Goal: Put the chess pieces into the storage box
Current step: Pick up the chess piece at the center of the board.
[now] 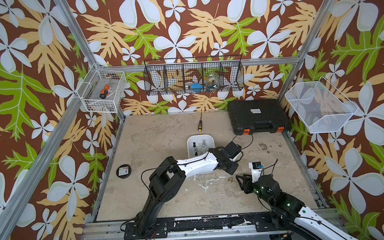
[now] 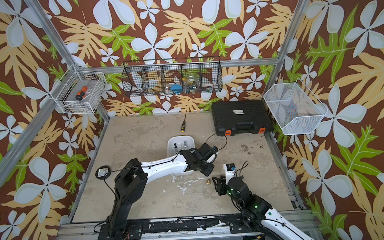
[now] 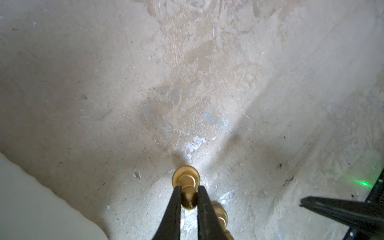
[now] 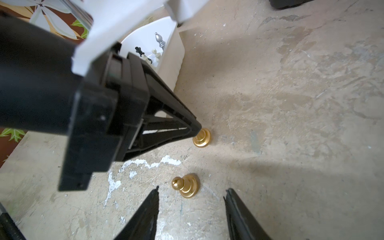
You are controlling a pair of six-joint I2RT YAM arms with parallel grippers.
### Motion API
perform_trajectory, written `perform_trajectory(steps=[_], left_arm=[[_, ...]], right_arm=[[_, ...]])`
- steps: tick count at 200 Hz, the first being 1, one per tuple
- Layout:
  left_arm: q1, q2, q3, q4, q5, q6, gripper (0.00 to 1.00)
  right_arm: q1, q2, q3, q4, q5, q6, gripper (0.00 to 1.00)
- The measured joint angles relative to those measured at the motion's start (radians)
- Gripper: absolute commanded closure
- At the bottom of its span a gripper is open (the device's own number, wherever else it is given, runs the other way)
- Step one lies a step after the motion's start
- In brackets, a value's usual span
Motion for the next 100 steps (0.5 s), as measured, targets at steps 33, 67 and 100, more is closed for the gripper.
perform_trajectory(steps=[33,67,100], left_arm=[[0.034,-0.061,0.028,-0.034,-0.011,-0.001,0.89],[0.117,-0.145,0.015,-0.082,-0.026,-0.024,0.89],[0.182,-0.230,-0.050,-0.119,-0.071,-0.026,0.89]], right_arm=[[0.000,-0.026,-0.010,0.017,-0.039,-0.024,0.43],[0.000,-0.037,-0.024,0.063,-0.085,-0.072,0.42],[0.000,-0.020,-0.037,0.127,-0.130,-0.117,0.42]])
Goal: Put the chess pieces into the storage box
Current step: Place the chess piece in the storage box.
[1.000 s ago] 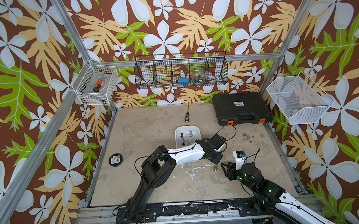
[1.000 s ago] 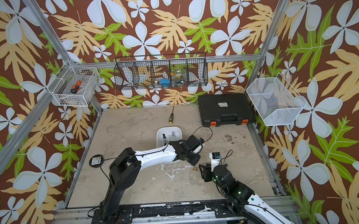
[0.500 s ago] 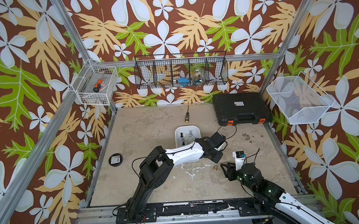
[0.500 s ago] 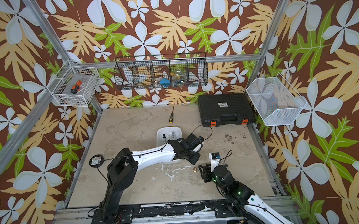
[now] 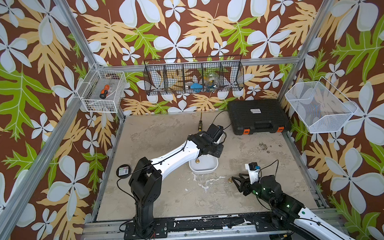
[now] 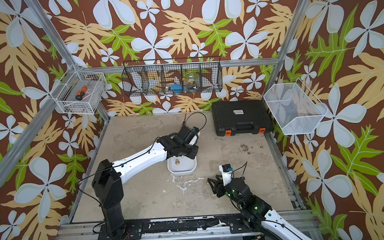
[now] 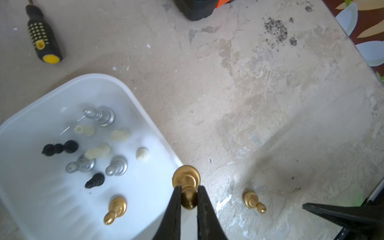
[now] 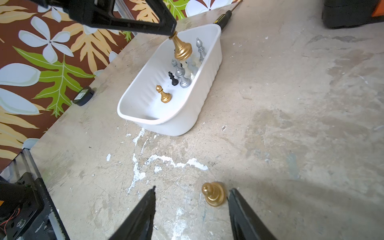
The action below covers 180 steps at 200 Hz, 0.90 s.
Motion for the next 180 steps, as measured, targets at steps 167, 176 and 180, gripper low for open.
perform_trajectory(steps=[167,176,180], left_arm=[[0.093,0.068,-0.195,0.140,-0.037,0.025,0.89],[0.093,0.075,-0.191,0.137,-0.037,0.025,0.88],[0.093,0.076,-0.190,0.134,-0.037,0.025,0.88]], right_arm=[[0.001,-0.018,-0.010,0.047,-0.050,-0.032,0.42],[0.001,-0.018,-0.010,0.047,-0.050,-0.032,0.42],[0.001,-0.018,-0.010,0.047,-0.050,-0.032,0.42]])
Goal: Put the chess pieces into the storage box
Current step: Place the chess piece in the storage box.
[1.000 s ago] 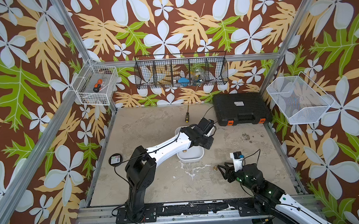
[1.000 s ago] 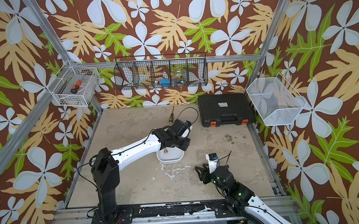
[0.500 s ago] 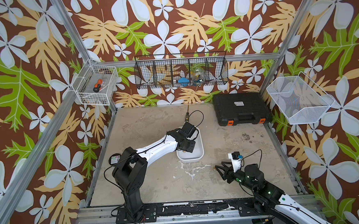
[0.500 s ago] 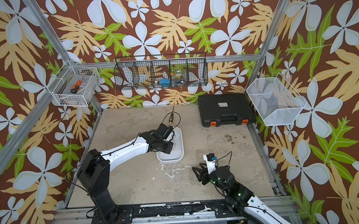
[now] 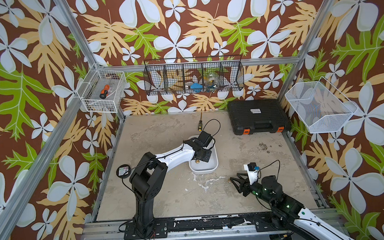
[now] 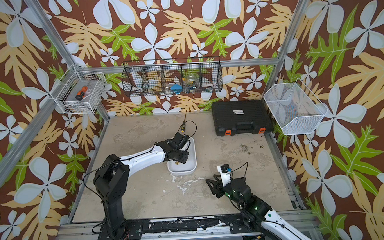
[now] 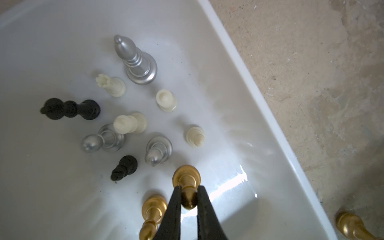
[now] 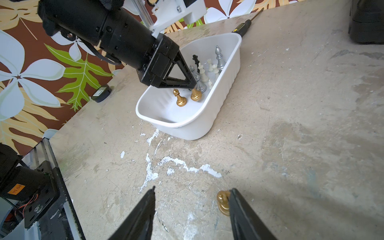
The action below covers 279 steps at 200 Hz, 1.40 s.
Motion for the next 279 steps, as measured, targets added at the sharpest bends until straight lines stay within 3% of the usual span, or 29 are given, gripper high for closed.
perform_trajectory(steps=[148,213,279], left_arm=[[0.005,0.011,-0.041,0.044,-0.005,-0.023,0.84],[0.005,0.011,-0.048,0.034,0.000,-0.026,0.72],[0.005,-0.035,-0.048,0.005,0.000,-0.027,0.66]], right_arm=[[0.001,0.002,0.000,0.001,-0.003,-0.003,0.42],[0.000,-0.005,-0.001,0.005,-0.010,-0.003,0.41],[0.000,-0.005,-0.001,0.007,-0.016,-0.003,0.41]])
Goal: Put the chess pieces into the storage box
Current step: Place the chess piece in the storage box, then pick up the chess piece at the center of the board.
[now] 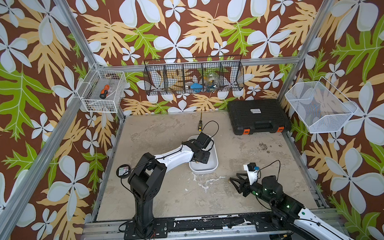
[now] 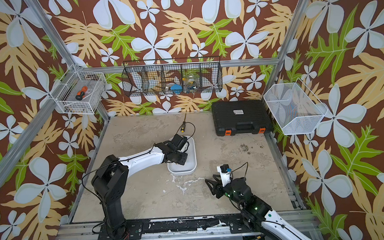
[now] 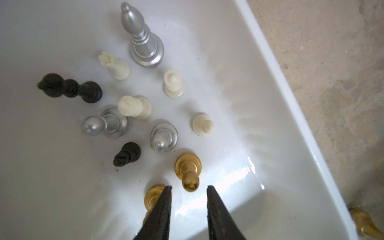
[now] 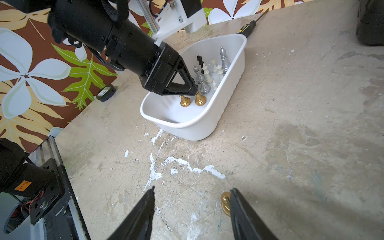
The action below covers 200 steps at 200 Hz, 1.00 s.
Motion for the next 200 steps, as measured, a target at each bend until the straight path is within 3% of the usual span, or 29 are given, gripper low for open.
perform_trajectory(steps=[57,101,160,200], left_arm=[[-0.008,-0.135,-0.003,0.005,0.021,-0.003,0.57],[-0.113,-0.292,-0.083,0.122,0.107,0.072,0.53],[-0.232,-0.274,-0.122,0.175,0.216,0.179,0.53],[-0.288,-0.234,-0.144,0.180,0.240,0.188,0.53]], right_arm=[[0.000,-0.046,0.000,-0.014,0.034,0.004,0.41],[0.000,-0.096,0.002,-0.078,0.224,0.073,0.40],[0.000,0.016,0.029,-0.113,0.355,0.130,0.40],[0.000,-0.015,0.034,-0.132,0.392,0.155,0.40]])
